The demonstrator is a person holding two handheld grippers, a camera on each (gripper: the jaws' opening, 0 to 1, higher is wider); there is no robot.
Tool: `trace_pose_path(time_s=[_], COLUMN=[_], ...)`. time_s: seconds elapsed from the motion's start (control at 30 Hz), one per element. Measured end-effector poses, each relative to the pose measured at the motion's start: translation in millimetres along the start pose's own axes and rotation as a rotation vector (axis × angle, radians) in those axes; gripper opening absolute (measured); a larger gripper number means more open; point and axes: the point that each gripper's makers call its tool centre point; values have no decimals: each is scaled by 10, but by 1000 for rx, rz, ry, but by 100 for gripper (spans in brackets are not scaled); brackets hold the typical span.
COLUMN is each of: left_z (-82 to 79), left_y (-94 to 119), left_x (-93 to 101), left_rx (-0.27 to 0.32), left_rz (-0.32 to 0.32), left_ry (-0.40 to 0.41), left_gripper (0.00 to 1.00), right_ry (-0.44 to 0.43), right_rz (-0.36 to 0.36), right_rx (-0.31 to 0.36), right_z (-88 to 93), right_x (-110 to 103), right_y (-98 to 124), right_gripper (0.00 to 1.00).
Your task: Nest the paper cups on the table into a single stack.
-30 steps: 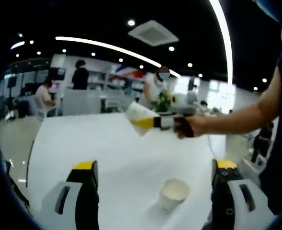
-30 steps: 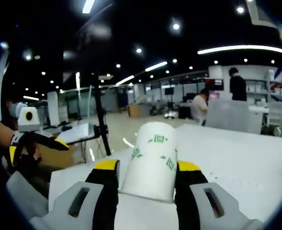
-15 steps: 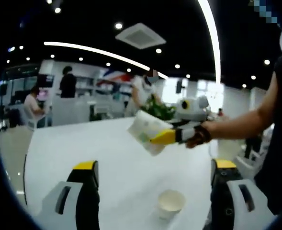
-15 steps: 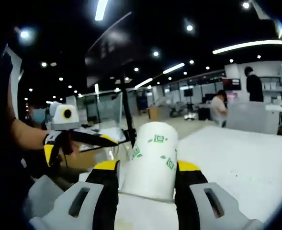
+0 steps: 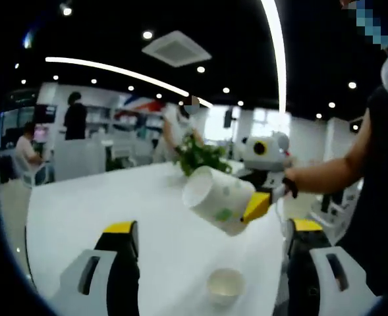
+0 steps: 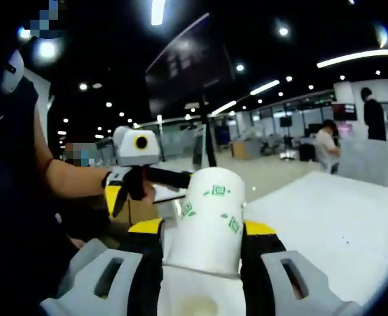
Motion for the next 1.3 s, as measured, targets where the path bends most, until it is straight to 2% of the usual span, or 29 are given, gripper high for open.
trace_pose_path(time_s=[0.13,0.2,0.23,0.33,0.53,0.77,0.93,1.17,1.3], left_z=[-38,-72,-83,-60,-13,-29,17,15,69], left_y=[-22,-17,-14,-13,-21,-47,-43,-74,-78], left_x=[45,68,93,206,256,336,457,488,539], left_rx=[-23,-20,-22,-40,-67,-88,-142,-154,-176], left_rz=[43,71,89,158,199,251,313,331,354], left_ry=[-18,-21,-19,-19,-22,-42,-84,-97,-104], left_gripper=[89,87,85,83,64,60,54,52,43], right_ry=[7,11,6,22,34,34,21,3,4], right_rz=[-34,-72,-107,-147,-200,-238,-280,-319,-341], right_rx=[2,-1,-4,-20,-41,-52,-65,-68,-79], right_z=[-58,-84,-95,-91,-60,-59,-70,-70,-76], right_x=[-76,-152,-217,-314,-411,-473,-548,-641,-684], right_y=[14,21,26,22,7,-3,10,16,23], right_gripper=[43,43,43,43,43,43,43,43,43])
Point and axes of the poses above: the point that each gripper's makers call its tool centre point, and the gripper's own axes: y roughly backward along the fingers, x roughly to its right, z roughly out of its underside, and after that the axes turned 12 degrees about y, right-handed
